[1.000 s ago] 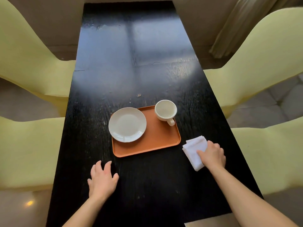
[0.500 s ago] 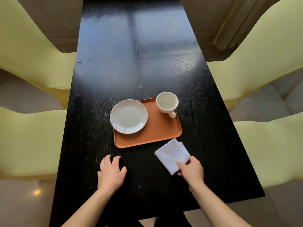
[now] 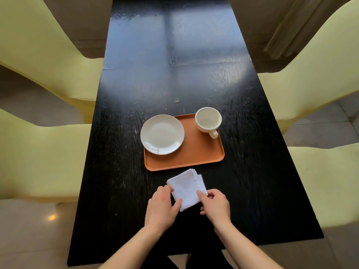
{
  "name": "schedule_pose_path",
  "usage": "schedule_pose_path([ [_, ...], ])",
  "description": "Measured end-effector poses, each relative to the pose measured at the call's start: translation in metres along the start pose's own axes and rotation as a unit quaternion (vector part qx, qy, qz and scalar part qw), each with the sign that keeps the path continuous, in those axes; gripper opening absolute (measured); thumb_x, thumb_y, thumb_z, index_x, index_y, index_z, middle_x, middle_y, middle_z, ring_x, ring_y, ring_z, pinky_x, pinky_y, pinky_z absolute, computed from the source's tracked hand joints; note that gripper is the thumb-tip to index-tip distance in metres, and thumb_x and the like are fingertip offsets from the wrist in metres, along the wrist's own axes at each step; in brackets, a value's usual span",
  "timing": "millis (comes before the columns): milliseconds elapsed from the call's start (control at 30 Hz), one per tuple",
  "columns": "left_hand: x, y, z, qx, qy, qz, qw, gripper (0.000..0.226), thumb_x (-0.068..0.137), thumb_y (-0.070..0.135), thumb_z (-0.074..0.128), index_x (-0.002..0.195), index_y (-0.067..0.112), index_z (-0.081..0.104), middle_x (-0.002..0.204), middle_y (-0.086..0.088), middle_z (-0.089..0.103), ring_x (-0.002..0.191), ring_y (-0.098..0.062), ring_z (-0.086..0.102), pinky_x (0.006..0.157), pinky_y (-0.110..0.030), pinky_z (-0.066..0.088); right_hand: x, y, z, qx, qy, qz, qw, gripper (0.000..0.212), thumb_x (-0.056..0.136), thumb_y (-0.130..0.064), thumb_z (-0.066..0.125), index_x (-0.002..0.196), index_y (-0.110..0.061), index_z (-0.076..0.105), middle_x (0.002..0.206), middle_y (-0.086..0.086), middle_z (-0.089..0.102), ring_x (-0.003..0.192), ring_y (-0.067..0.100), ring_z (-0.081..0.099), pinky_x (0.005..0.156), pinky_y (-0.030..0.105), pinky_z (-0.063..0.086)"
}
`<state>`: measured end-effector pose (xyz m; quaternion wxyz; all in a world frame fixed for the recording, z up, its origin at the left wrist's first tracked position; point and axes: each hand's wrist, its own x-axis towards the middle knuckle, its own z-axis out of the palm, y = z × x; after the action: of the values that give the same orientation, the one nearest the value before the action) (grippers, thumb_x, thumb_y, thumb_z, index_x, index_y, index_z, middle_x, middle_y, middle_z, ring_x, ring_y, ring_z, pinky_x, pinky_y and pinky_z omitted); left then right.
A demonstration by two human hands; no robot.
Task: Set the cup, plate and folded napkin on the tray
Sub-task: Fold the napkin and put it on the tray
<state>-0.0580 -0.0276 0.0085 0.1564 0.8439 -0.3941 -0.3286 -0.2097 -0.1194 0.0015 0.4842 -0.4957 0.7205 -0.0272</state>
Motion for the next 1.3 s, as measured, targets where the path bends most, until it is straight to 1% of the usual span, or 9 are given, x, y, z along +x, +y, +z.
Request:
schedule_pose_path([
  [267,0.011,0.020,-0.006,-0.236,-0.025,-0.124,0.963,0.046,0.083,0.060,0.062,0.117,0.028,0.058,0.102,0.005,0.065,0.094,-0.009,0.062,0.088,-0.033,0.050,-0.019,-0.013,0.014,-0.081,-0.073,-0.249,0.962,0.010,0.089,-0.033,0.073,0.094,-0.024,0.072,0.087,-0.008,0.072,0.079,0.007,0.067,0.073,0.025,0.054],
  [400,0.012,0.019,-0.010,-0.289,-0.015,-0.163,0.943,0.016,0.083,0.037,0.067,0.076,0.024,0.073,0.073,-0.002,0.072,0.073,-0.022,0.071,0.078,-0.050,0.058,-0.028,-0.016,0.018,-0.101,-0.158,-0.293,0.937,0.027,0.087,-0.032,0.073,0.112,-0.024,0.074,0.106,-0.010,0.072,0.100,0.007,0.062,0.084,0.029,0.055],
  [467,0.013,0.018,-0.008,-0.315,-0.022,-0.193,0.929,0.023,0.084,0.023,0.065,0.064,0.018,0.074,0.068,-0.011,0.072,0.073,-0.034,0.072,0.072,-0.054,0.060,-0.027,-0.016,0.013,-0.051,-0.186,-0.256,0.947,0.029,0.084,-0.028,0.076,0.112,-0.024,0.076,0.108,-0.010,0.073,0.102,0.006,0.065,0.086,0.029,0.057],
  [633,0.018,0.018,-0.004,-0.251,0.006,-0.207,0.946,0.028,0.078,0.024,0.071,0.050,0.020,0.067,0.051,0.000,0.064,0.063,-0.027,0.070,0.064,-0.049,0.061,-0.001,-0.011,-0.007,-0.054,0.042,-0.202,0.977,0.026,0.090,-0.016,0.068,0.116,-0.016,0.072,0.113,-0.004,0.068,0.106,0.018,0.063,0.093,0.035,0.052],
  [733,0.020,0.027,-0.004,-0.178,0.026,-0.198,0.964,0.024,0.073,0.029,0.072,0.058,0.012,0.067,0.055,-0.004,0.066,0.058,-0.023,0.067,0.060,-0.039,0.056,0.011,-0.010,-0.007,-0.127,0.011,-0.156,0.980,0.036,0.098,-0.023,0.058,0.132,-0.014,0.063,0.129,0.001,0.060,0.114,0.020,0.059,0.097,0.036,0.050],
  [933,0.021,0.053,0.002,-0.095,0.059,-0.157,0.981,0.013,0.080,0.040,0.065,0.084,0.028,0.070,0.082,0.012,0.066,0.081,-0.014,0.064,0.065,-0.029,0.043,0.015,-0.008,0.006,-0.115,-0.046,-0.138,0.983,0.028,0.101,-0.028,0.049,0.118,-0.019,0.070,0.110,-0.003,0.064,0.093,0.010,0.058,0.080,0.028,0.044],
  [1067,0.015,0.056,0.022,-0.064,0.015,-0.063,0.996,0.044,0.086,0.056,0.056,0.114,0.024,0.068,0.109,0.007,0.064,0.101,-0.014,0.060,0.074,-0.030,0.045,0.020,-0.008,0.001,-0.059,-0.046,-0.135,0.988,0.023,0.101,-0.031,0.051,0.104,-0.026,0.073,0.103,-0.005,0.067,0.091,0.010,0.061,0.074,0.029,0.045],
  [1200,0.005,0.036,0.028,-0.053,0.040,-0.030,0.997,0.038,0.089,0.045,0.053,0.119,0.024,0.066,0.116,0.009,0.060,0.111,-0.011,0.048,0.079,-0.025,0.040,0.027,-0.014,-0.001,-0.070,-0.048,-0.138,0.987,0.041,0.095,-0.048,0.056,0.067,-0.020,0.064,0.079,-0.003,0.067,0.074,0.014,0.061,0.065,0.033,0.046],
  [1300,0.003,0.016,0.019,-0.044,0.113,-0.087,0.989,0.040,0.088,0.034,0.061,0.124,0.018,0.059,0.119,-0.001,0.052,0.110,-0.020,0.044,0.081,-0.027,0.038,0.032,-0.023,0.002,-0.111,-0.022,-0.143,0.983,0.027,0.083,-0.050,0.071,0.082,-0.023,0.070,0.079,-0.007,0.069,0.078,0.012,0.065,0.067,0.030,0.048],
])
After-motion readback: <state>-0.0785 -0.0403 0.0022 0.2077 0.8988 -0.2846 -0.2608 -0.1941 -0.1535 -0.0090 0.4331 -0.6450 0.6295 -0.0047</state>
